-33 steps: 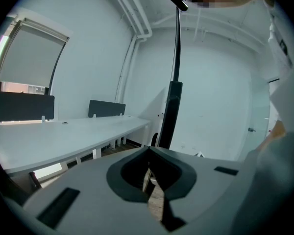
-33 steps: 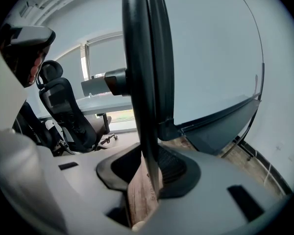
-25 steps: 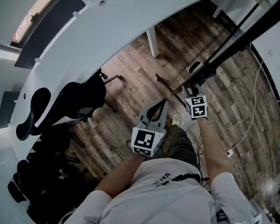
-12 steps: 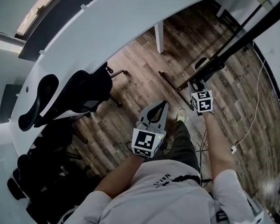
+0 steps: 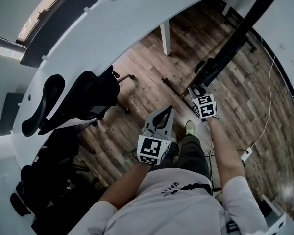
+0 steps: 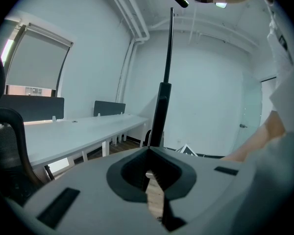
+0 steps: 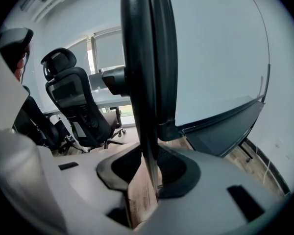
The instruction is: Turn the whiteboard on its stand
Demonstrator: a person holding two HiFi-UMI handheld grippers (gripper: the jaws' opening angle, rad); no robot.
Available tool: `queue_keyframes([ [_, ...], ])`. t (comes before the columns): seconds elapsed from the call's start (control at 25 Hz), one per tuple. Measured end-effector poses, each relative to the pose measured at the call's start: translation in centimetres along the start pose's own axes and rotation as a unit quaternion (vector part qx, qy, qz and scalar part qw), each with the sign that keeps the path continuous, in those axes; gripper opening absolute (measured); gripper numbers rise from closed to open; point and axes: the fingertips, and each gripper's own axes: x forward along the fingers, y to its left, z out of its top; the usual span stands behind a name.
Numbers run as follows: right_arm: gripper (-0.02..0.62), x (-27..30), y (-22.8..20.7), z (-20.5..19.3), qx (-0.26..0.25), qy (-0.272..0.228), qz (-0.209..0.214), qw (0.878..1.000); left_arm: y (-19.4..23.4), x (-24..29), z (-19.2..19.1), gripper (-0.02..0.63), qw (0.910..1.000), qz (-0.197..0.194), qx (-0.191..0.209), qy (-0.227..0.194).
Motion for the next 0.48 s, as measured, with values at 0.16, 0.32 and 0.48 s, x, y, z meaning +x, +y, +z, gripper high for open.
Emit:
queue_keyframes([
  [0.16,0.106,-0.4,3.2,-0.7,-0.012,0.009,0.021,1.0,-0.1,-1.2,-0.7,0.011,1.0,0.004,-0.003,0.004],
  [0.32,0.104,-0.8,5.9,-1.3,-0.015,0.01,0.026,0.999,0.2,-2.7,-0.7,0.012,0.9998,0.018,-0.006,-0.002],
  [0.48,0.104,-1.1,8.3,-1.5,-0.013,0.012,0.026,0.999,-0.2,-4.0,-1.1,0.012,0.9995,0.027,-0.013,-0.005],
])
